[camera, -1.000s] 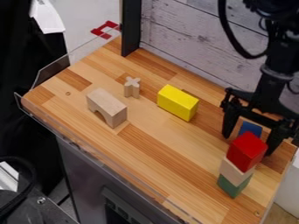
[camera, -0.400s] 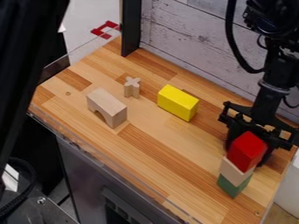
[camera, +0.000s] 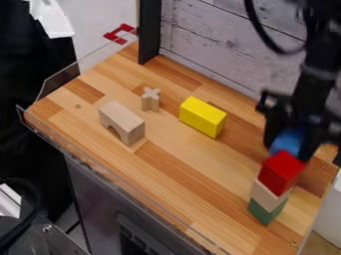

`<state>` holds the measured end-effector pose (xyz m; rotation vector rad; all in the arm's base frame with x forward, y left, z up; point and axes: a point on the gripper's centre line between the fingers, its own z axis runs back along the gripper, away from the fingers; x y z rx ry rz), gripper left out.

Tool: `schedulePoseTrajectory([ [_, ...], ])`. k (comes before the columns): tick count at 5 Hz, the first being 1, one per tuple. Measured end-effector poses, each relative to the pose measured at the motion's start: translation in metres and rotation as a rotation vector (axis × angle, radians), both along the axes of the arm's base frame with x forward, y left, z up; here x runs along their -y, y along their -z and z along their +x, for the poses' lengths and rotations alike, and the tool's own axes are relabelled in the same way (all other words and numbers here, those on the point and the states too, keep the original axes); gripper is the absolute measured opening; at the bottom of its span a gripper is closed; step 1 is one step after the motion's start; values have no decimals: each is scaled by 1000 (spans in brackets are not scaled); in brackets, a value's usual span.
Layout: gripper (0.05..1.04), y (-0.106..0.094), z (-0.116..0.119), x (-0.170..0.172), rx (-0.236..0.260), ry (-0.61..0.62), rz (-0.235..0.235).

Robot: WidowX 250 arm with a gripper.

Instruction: Put the blue rectangle on top of the red cube

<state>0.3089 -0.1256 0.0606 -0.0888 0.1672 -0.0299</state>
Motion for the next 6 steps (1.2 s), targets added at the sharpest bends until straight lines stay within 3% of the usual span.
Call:
schedulePoseTrajectory([
  [2,592,-87,-17,-17,197,106,-20],
  [3,592,-101,-34,-28,206,109,-21],
  [5,592,-90,-65,-37,131,180,17],
  [6,592,-82,-70,-30,122,213,21],
])
